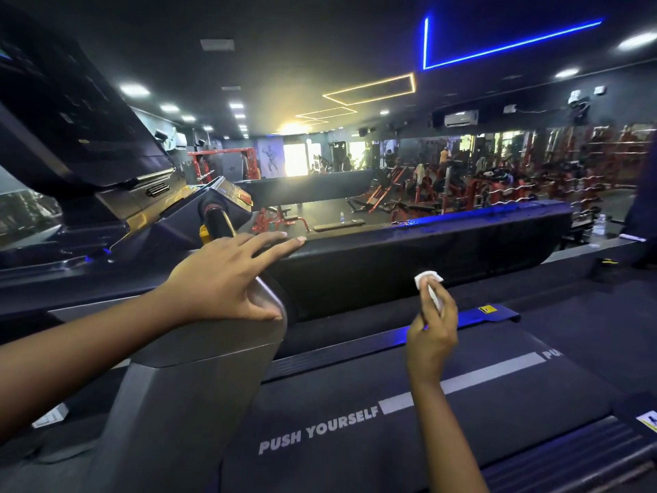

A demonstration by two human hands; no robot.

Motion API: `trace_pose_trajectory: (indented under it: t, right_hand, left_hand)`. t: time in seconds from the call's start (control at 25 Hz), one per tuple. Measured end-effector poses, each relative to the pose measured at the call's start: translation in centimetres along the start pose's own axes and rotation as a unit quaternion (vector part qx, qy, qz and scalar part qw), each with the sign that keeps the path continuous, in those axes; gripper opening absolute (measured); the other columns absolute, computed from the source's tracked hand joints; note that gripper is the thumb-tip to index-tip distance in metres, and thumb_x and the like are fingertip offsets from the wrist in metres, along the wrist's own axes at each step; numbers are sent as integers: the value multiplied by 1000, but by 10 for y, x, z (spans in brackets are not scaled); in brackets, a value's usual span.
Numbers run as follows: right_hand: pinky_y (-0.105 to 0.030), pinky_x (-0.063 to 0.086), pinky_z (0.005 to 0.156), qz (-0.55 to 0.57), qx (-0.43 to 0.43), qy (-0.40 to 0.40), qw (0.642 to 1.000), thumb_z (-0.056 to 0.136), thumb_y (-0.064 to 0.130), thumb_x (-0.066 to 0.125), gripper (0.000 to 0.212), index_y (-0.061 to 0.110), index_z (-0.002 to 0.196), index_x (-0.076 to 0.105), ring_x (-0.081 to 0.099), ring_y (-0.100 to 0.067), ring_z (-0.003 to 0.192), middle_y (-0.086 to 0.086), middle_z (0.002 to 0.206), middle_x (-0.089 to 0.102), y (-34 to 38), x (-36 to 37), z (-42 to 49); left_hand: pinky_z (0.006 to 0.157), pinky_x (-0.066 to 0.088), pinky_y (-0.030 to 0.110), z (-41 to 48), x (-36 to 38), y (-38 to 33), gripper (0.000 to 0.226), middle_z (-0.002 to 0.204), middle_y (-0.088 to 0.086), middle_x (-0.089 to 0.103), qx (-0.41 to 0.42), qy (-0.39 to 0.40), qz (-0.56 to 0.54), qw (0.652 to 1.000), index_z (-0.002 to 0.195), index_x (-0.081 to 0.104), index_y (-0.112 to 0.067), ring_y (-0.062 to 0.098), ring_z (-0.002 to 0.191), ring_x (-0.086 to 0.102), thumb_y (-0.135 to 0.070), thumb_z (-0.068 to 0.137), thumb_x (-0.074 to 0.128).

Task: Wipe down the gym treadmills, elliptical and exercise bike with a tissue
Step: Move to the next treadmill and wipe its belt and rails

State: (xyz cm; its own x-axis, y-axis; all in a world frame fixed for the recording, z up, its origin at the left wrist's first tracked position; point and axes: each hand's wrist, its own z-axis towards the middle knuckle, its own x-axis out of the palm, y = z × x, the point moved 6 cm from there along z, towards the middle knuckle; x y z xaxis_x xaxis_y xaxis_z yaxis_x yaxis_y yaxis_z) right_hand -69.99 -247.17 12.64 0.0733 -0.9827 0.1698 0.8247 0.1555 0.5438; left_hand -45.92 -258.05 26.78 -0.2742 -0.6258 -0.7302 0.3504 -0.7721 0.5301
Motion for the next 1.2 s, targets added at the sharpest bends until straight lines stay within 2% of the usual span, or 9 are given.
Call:
trace_pose_trajectory:
  t: [0.12, 0.28, 0.4, 0.48, 0.68, 0.84, 0.92, 1.04, 1.2]
  right_hand:
    - [-18, 41, 98, 5, 5, 2, 1000, 78, -21, 45, 42, -4, 111, 64, 54, -24, 105, -14, 115, 56, 14, -1, -4]
    - [-22, 42, 98, 43, -128, 116, 984, 85, -8, 41, 37, -4, 114, 64, 52, -18, 109, -7, 119, 54, 72, 18, -42]
    - [-26, 44, 96, 40, -49, 75, 995, 85, -11, 40, 38, -4, 116, 61, 53, -23, 107, -14, 118, 56, 33, 13, -22]
    - [-20, 41, 99, 20, 2, 36, 999, 85, -12, 41, 39, -2, 118, 59, 53, -23, 107, -11, 120, 52, 0, 3, 0]
    - [-17, 39, 101, 34, 38, 7, 999, 87, -14, 45, 33, -5, 113, 62, 54, -23, 107, -6, 118, 52, -17, -11, 26]
    - [-19, 38, 102, 92, -153, 133, 975, 98, 2, 33, 34, -2, 117, 62, 52, -23, 110, -9, 120, 53, 68, 19, -5]
    - [-16, 36, 102, 103, -187, 179, 960, 98, 2, 33, 35, -3, 121, 59, 52, -22, 113, -9, 123, 52, 79, 28, -11]
    - [-19, 38, 102, 80, -159, 144, 973, 99, 1, 29, 38, -5, 118, 60, 52, -23, 112, -8, 123, 51, 50, 23, 7]
    - [-24, 43, 97, 34, -91, 60, 993, 89, -9, 42, 34, -4, 115, 62, 53, -25, 106, -10, 119, 51, 1, 6, 43]
  left_hand:
    - [79, 52, 32, 0, 0, -1, 98, 138, 3, 51, 5, 1, 4, 1000, 149, 25, -26, 23, 104, 62, -77, 68, 47]
    - [83, 51, 39, 6, 1, 3, 100, 146, 1, 42, -45, 31, -36, 998, 150, 4, -41, 25, 116, 56, -85, 67, 39]
    - [91, 47, 41, 24, 6, -13, 96, 147, 6, 40, -54, 20, -28, 998, 150, 5, -42, 28, 120, 54, -86, 70, 34]
    - [92, 48, 41, 43, 9, -28, 92, 145, 9, 43, -34, 9, -8, 999, 150, 10, -40, 30, 118, 56, -83, 72, 35]
    - [72, 53, 36, 68, 15, -41, 88, 135, 6, 53, -12, -12, 42, 999, 150, 16, -33, 27, 100, 64, -73, 76, 39]
    - [74, 54, 36, 65, 18, -42, 87, 136, 6, 52, -22, -25, 40, 999, 149, 16, -33, 27, 103, 62, -73, 76, 41]
    - [76, 54, 37, 66, 18, -41, 87, 137, 6, 52, -23, -25, 37, 999, 149, 15, -34, 27, 104, 62, -72, 76, 43]
    - [78, 54, 37, 65, 18, -43, 88, 136, 6, 52, -21, -29, 40, 999, 150, 11, -34, 27, 104, 61, -73, 76, 42]
    - [79, 55, 36, 66, 15, -44, 86, 133, 7, 54, -21, -29, 50, 998, 149, 21, -30, 27, 102, 62, -72, 77, 41]
